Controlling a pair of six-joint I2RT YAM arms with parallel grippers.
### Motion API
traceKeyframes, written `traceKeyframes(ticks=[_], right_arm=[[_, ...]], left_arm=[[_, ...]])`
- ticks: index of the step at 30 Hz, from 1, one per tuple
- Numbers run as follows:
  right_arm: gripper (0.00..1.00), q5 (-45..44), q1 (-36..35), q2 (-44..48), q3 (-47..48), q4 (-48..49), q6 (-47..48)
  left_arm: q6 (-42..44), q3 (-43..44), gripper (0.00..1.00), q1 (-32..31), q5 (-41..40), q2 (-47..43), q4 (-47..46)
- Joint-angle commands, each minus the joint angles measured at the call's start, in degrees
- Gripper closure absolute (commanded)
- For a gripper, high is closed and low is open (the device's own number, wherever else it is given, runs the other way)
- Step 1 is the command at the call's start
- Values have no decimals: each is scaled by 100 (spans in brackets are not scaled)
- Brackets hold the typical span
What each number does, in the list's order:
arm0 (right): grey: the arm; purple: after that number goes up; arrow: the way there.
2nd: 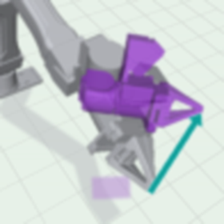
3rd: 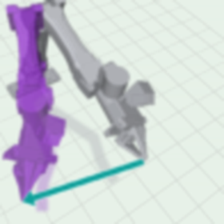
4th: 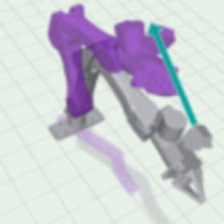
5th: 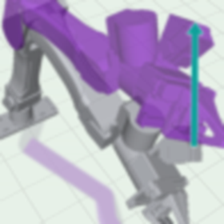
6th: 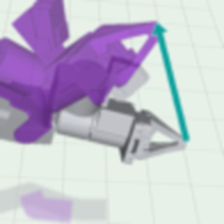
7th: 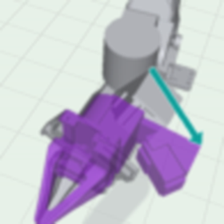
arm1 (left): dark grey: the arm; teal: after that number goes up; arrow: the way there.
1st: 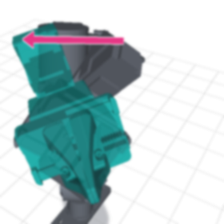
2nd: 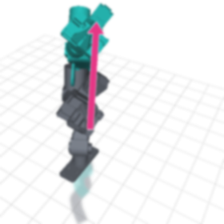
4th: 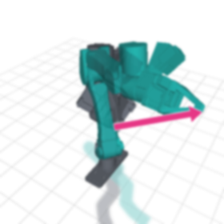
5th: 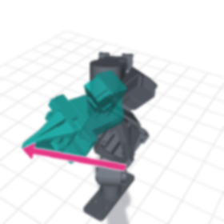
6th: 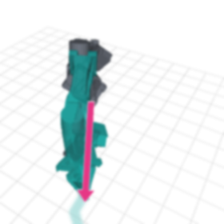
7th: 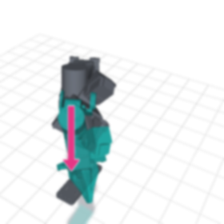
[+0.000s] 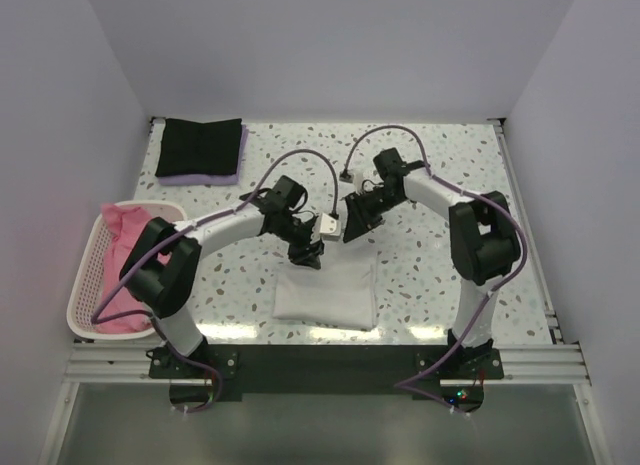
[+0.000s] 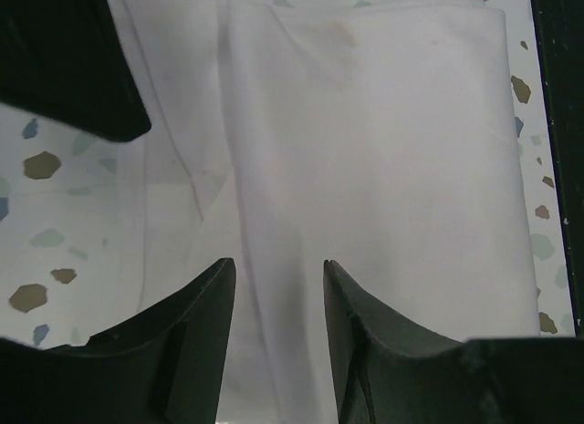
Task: Fold and stack the t-shirts
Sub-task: Fold the tshirt
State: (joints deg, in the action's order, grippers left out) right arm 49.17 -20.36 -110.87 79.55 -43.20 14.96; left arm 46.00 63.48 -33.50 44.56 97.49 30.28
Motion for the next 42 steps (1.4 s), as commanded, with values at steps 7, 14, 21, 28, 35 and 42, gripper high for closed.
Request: traceKeyframes(ticks=[7,14,21,28,35,42], right_arm=[[71,-12,-574,-680,421,514,-530],[72,-109,-610,-1200,544,550,-406],[74,-241,-618,-1455,597,541,-310],[75,-311,-610,-1525,570,471,-160],[75,-259,-618,-1631,553,435,-46],[76,-162,-610,-1675,527,374,77]], left_arm=[[-178,103,53,-394,-465,551,-426],[-258,-11,50,-403,-676,473,-620],[-206,146,48,-412,-615,709,-392],[6,217,81,-430,-263,728,-40],[67,77,100,-544,-526,148,-409],[286,32,100,-702,-1045,-108,-778]])
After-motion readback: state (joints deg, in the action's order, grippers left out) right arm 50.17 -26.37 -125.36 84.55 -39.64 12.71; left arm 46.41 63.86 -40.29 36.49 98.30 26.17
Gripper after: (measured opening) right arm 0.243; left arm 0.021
